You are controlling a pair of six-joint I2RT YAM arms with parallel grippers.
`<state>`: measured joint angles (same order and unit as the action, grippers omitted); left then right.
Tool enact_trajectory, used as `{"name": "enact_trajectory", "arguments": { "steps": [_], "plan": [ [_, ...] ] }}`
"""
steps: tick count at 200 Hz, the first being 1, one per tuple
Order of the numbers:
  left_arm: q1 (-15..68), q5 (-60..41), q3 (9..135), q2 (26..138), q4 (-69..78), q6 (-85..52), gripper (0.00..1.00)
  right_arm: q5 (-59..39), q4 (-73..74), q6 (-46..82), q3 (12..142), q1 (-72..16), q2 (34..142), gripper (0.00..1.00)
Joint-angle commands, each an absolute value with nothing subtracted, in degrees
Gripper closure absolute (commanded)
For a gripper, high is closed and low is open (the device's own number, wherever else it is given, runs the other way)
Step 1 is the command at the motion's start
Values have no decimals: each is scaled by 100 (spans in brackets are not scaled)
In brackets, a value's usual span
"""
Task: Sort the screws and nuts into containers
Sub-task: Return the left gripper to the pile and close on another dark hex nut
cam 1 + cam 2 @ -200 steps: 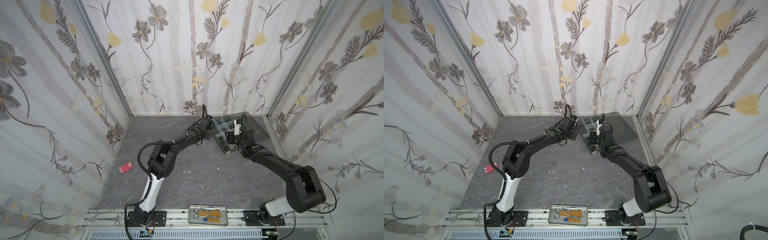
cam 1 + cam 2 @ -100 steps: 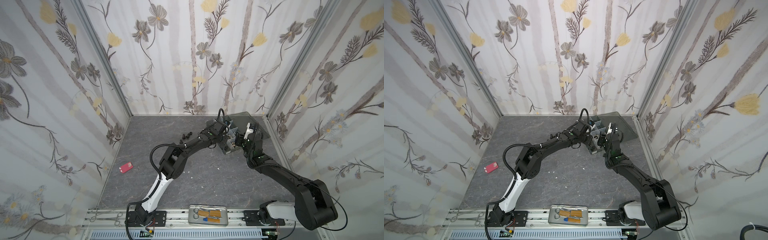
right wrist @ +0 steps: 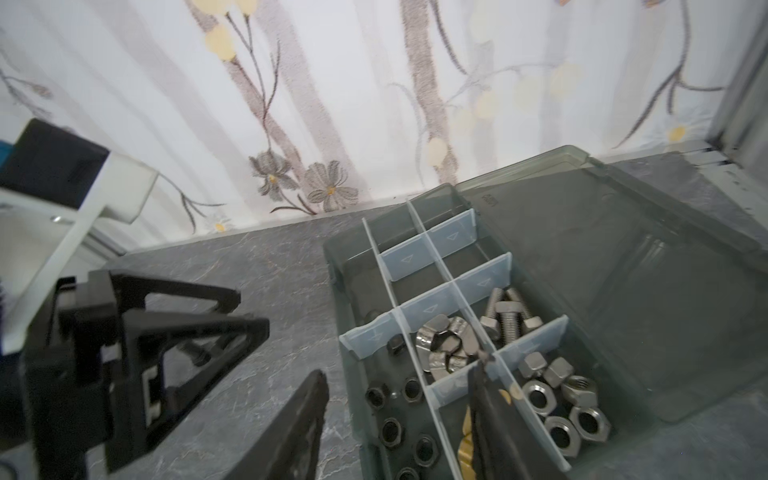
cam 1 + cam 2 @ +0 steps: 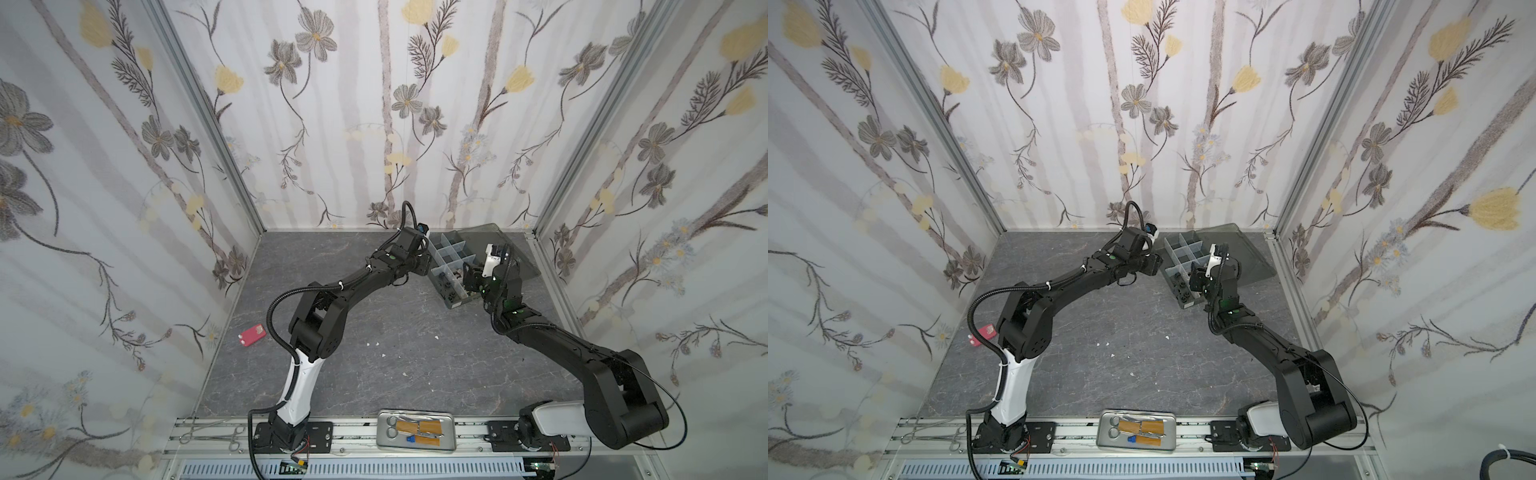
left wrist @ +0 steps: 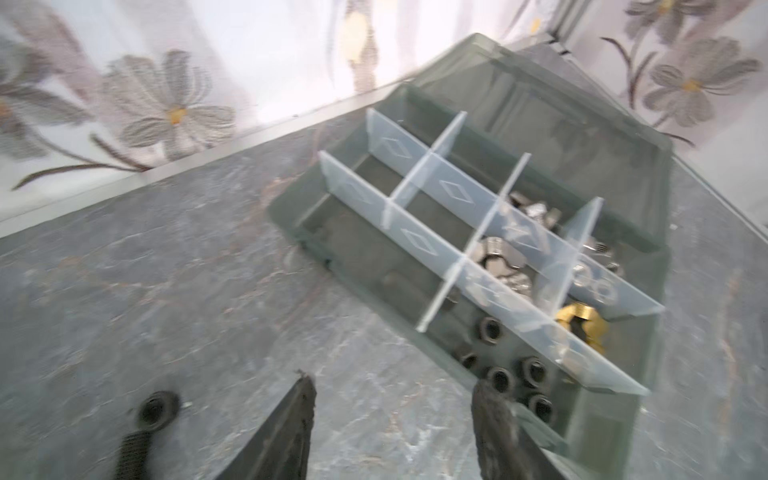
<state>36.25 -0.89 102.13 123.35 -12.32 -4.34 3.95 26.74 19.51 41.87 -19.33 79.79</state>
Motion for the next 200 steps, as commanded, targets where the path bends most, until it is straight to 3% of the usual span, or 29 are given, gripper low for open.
{"name": "enact_trajectory", "arguments": {
  "steps": [1,52,125,169,200],
  "plan": [
    [3322,619,10399,12509,-1918,-592,42,-459,2869,1763,4489,-2021,8219,46],
    [2758,870,11178,13265,-2917,-745,42,-702,2648,1542,4868,-2277,8603,45],
    [2541,643,11840,14073,-3138,-502,43,-546,2411,1224,4975,-2436,8640,44],
    [2579,396,11993,14285,-3189,-447,48,-448,2410,1208,5009,-2461,8664,44],
    [2634,317,11827,14241,-3128,-504,58,-450,2312,1195,5159,-2470,8771,44]
  ]
}}
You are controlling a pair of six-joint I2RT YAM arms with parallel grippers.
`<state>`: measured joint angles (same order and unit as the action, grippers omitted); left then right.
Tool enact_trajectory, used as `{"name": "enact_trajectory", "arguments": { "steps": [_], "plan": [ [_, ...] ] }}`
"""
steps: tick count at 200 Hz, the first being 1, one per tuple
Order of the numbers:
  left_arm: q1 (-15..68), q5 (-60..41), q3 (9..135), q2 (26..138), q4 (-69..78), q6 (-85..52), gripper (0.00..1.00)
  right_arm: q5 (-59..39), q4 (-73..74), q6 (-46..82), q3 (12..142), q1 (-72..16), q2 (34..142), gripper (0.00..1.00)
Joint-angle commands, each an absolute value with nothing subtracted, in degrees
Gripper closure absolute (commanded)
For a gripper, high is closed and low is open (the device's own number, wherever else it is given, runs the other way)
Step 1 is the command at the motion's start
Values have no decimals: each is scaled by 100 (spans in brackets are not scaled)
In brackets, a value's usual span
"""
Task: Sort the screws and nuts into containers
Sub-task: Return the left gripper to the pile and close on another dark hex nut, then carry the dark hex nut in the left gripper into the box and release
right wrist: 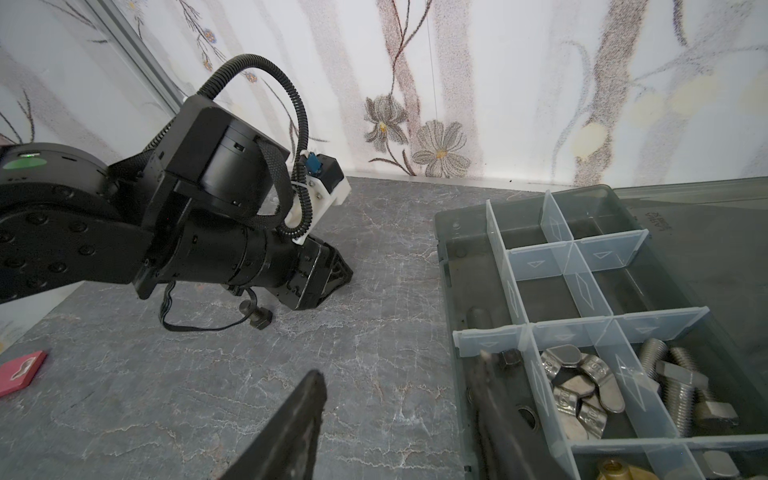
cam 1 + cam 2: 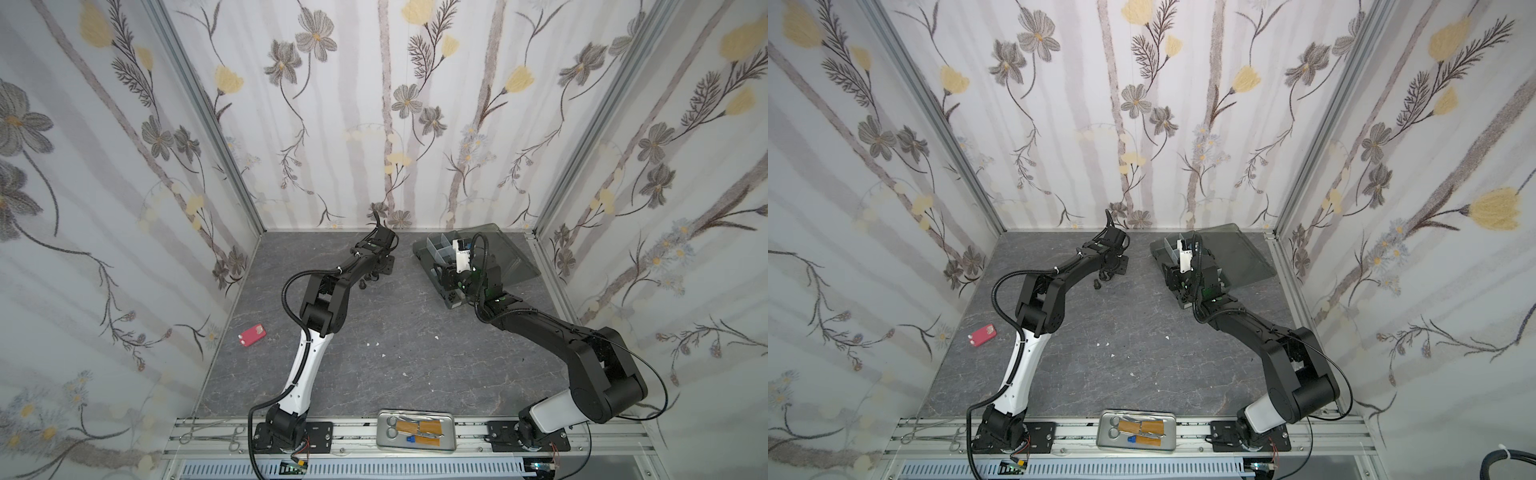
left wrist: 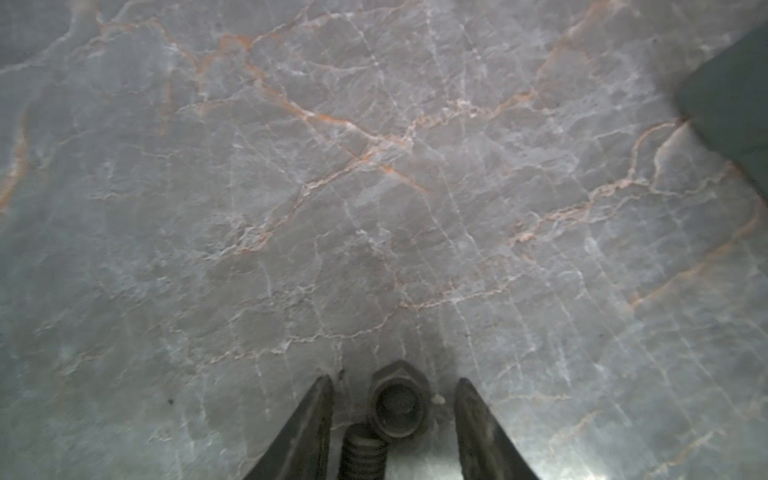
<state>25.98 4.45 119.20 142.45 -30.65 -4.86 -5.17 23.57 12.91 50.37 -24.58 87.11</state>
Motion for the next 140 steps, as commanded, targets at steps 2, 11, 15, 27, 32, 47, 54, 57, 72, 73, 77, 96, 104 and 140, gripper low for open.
{"name": "enact_trajectory", "arguments": {
  "steps": [2,11,15,27,32,47,54,57,72,73,77,96,104,140],
  "plan": [
    [2636,316,11818,14239,-3129,-504,59,-449,2305,1191,5170,-2470,8778,44],
    [2653,317,11732,14191,-3089,-513,62,-440,2299,1200,5193,-2472,8785,44],
    [2662,315,11692,14169,-3070,-523,63,-432,2304,1196,5202,-2482,8797,44],
    [2674,323,11592,14116,-3040,-541,64,-405,2325,1196,5218,-2479,8807,44],
    [2680,320,11556,14109,-3034,-543,67,-389,2328,1191,5221,-2487,8815,44],
    [2688,343,11426,14041,-2991,-585,73,-374,2332,1195,5229,-2492,8824,44],
    [2685,343,11377,14000,-2960,-593,74,-367,2325,1195,5230,-2496,8833,43],
    [2695,343,11347,13994,-2943,-598,74,-358,2321,1202,5229,-2493,8837,44],
    [2707,344,11238,13929,-2864,-607,76,-343,2303,1202,5229,-2490,8851,43],
    [2707,343,11235,13930,-2865,-607,76,-338,2303,1203,5229,-2493,8851,43],
    [2707,343,11233,13922,-2865,-611,77,-339,2288,1204,5229,-2495,8851,43],
    [2742,390,11207,13882,-2849,-622,80,-309,2276,1204,5221,-2494,8833,44],
    [2758,403,11206,13868,-2839,-621,81,-281,2274,1205,5212,-2497,8816,44],
    [2846,422,11090,13647,-2663,-685,81,-27,2383,1247,5104,-2498,8674,43]
  ]
}}
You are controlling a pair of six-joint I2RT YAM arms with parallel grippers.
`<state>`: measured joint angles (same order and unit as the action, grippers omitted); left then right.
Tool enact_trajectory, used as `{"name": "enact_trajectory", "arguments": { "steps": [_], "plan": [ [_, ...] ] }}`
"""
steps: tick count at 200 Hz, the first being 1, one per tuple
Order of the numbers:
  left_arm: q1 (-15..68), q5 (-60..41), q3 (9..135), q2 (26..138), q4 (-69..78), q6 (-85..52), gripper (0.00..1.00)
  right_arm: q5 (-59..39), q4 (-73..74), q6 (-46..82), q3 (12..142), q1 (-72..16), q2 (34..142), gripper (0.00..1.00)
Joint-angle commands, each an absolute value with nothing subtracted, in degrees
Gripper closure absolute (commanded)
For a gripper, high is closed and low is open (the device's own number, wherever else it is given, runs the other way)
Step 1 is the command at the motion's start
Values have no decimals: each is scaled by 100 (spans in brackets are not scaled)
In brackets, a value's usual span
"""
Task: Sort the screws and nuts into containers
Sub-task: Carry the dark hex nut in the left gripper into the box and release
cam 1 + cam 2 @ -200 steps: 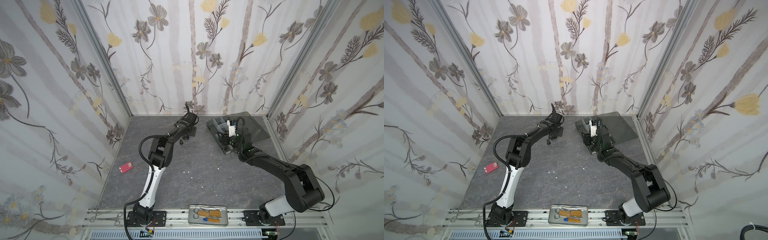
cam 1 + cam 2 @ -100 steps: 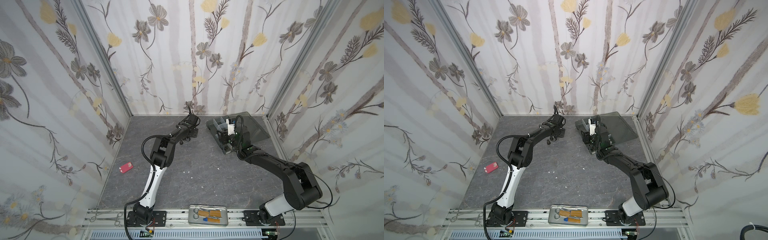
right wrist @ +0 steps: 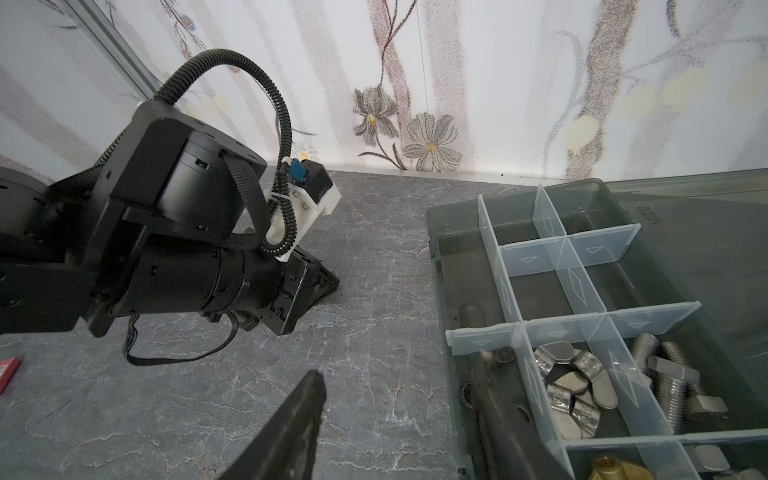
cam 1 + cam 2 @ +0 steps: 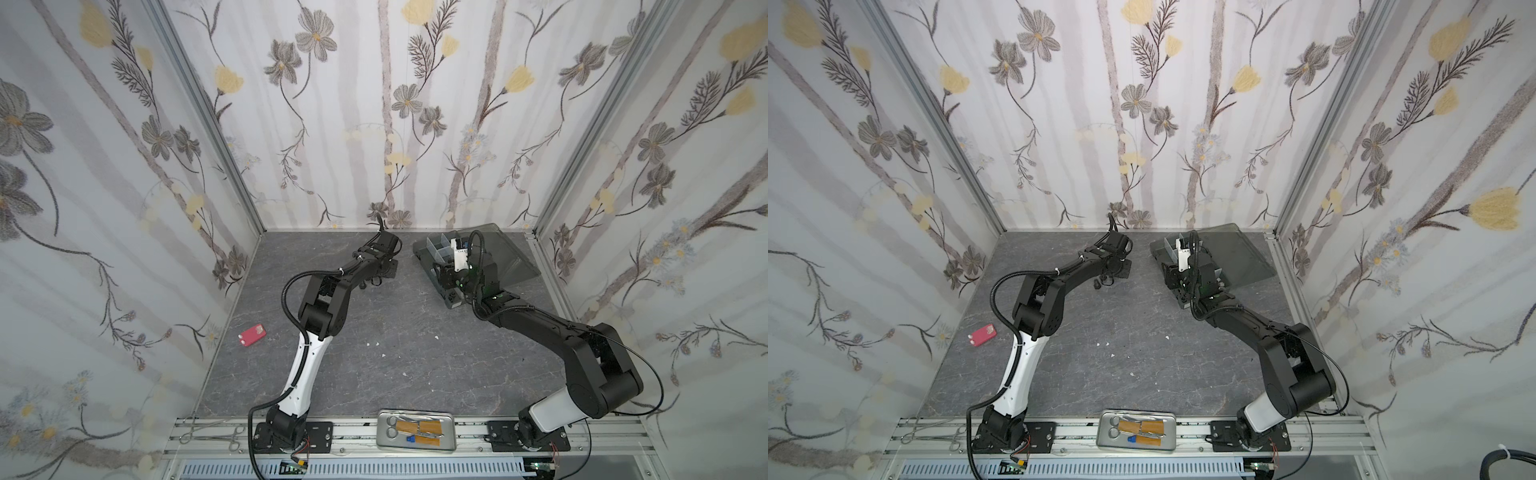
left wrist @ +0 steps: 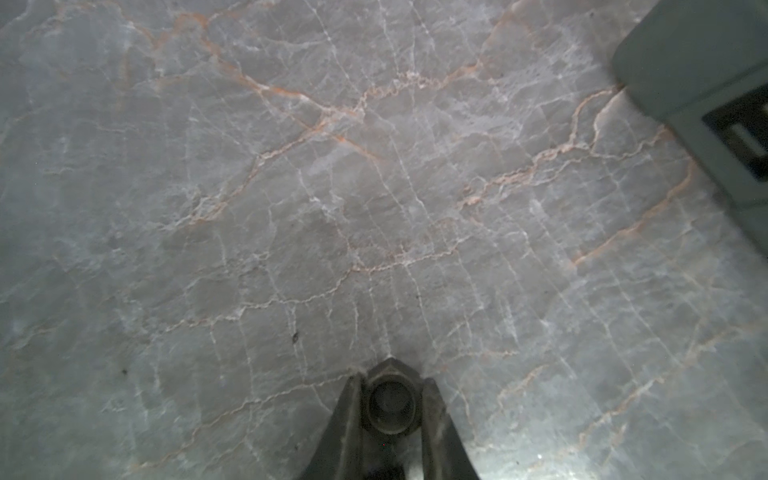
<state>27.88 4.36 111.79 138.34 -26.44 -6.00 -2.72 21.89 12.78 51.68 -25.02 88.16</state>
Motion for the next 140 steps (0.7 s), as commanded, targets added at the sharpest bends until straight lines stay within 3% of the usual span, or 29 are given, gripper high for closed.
{"name": "enact_trajectory", "arguments": {
  "steps": [1,79,140],
  "plan": [
    [2851,418,11086,13639,-2654,-685,81,-13,2396,1252,5096,-2501,8666,43],
    [3584,-42,11048,13096,-2202,-711,82,1180,3684,1388,3894,-2503,7678,43],
    [4455,-393,12073,13745,-2001,-552,81,1796,4807,1301,2988,-2531,7068,39]
  ]
}}
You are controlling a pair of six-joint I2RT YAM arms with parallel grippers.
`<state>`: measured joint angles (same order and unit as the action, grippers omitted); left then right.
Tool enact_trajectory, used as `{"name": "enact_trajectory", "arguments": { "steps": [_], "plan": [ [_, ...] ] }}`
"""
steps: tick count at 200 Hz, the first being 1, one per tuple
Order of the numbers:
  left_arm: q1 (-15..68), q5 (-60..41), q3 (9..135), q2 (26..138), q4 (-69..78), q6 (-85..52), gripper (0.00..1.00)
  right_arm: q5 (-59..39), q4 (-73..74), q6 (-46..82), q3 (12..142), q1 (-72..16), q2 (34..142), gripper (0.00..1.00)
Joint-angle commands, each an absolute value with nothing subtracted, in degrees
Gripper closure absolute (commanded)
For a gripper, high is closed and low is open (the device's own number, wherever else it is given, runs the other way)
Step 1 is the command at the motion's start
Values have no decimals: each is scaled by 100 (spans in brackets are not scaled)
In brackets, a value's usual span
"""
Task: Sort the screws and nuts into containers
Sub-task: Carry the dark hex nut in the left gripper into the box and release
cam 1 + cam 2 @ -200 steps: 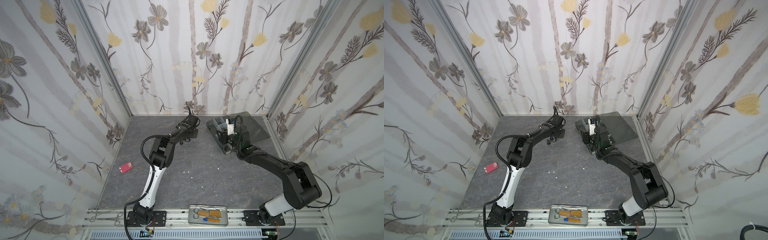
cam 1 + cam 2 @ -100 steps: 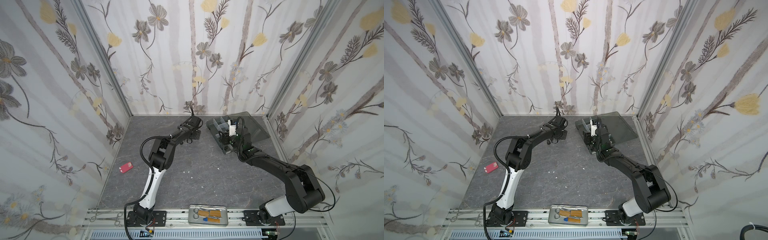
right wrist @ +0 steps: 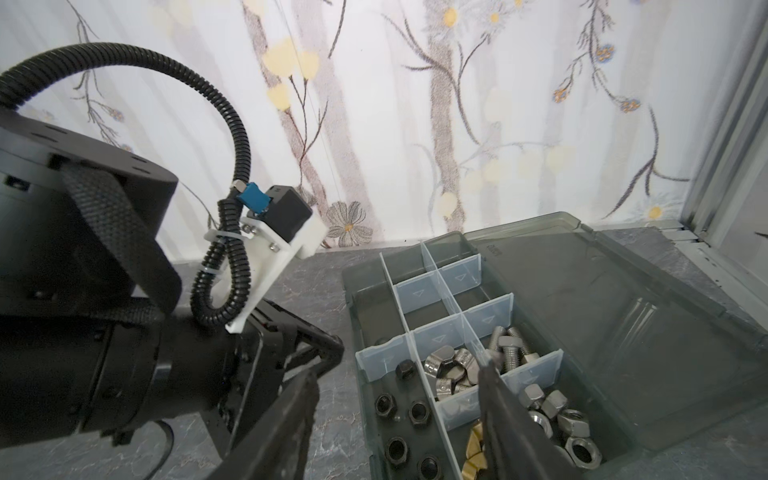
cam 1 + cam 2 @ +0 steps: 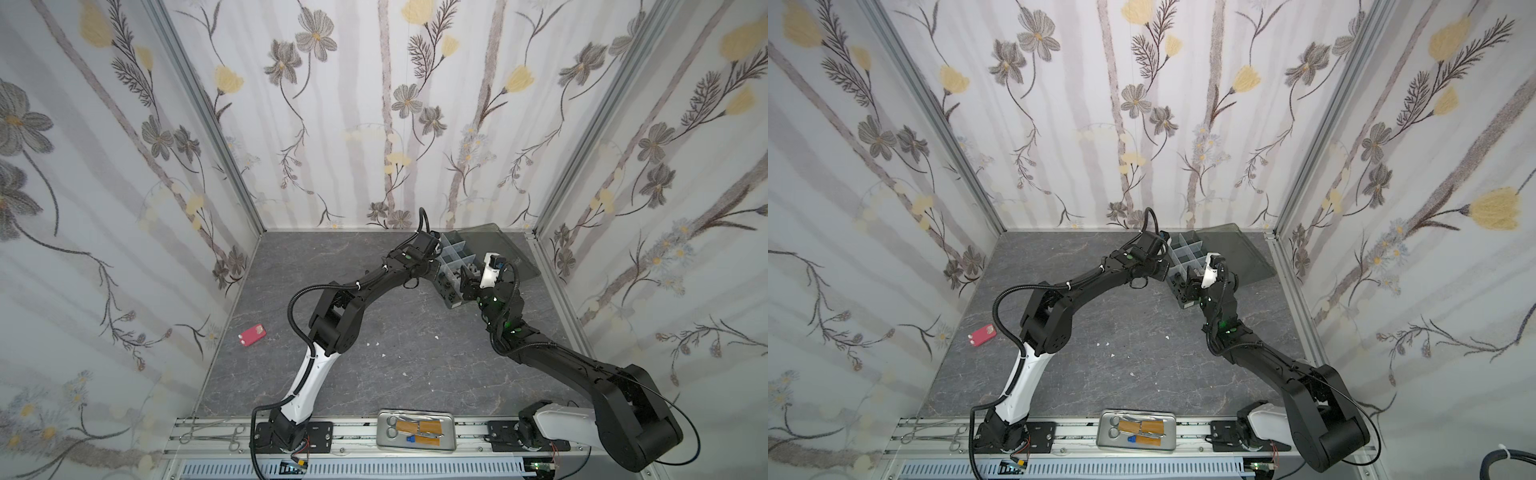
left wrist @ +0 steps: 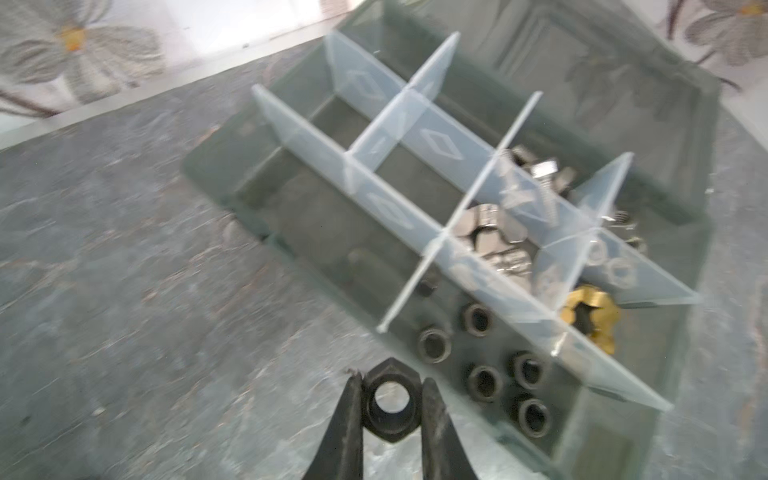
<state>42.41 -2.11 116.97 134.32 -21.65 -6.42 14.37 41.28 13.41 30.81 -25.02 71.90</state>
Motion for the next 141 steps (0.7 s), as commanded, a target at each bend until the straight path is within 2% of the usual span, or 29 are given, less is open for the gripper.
{"name": "enact_trajectory", "arguments": {
  "steps": [1,38,46,56,67,112,141],
  "plan": [
    [4464,-386,12092,13759,-2002,-544,81,1808,4816,1301,2979,-2531,7067,38],
    [4522,-278,12753,14280,-2294,-543,78,1948,4730,1292,2978,-2527,7031,38],
    [4521,-183,12765,14284,-2339,-496,73,1966,4724,1284,2979,-2527,7032,38],
    [4513,-65,12732,14235,-2368,-447,62,1977,4694,1275,2987,-2528,7040,38],
    [4501,27,12657,14126,-2390,-420,60,1985,4668,1279,2988,-2528,7065,38],
    [4242,29,11331,13012,-1755,-595,52,1863,4714,1322,3032,-2530,7211,38],
    [3781,423,10480,12483,-1670,-820,48,1023,4656,1135,3224,-2538,7417,38]
  ]
}}
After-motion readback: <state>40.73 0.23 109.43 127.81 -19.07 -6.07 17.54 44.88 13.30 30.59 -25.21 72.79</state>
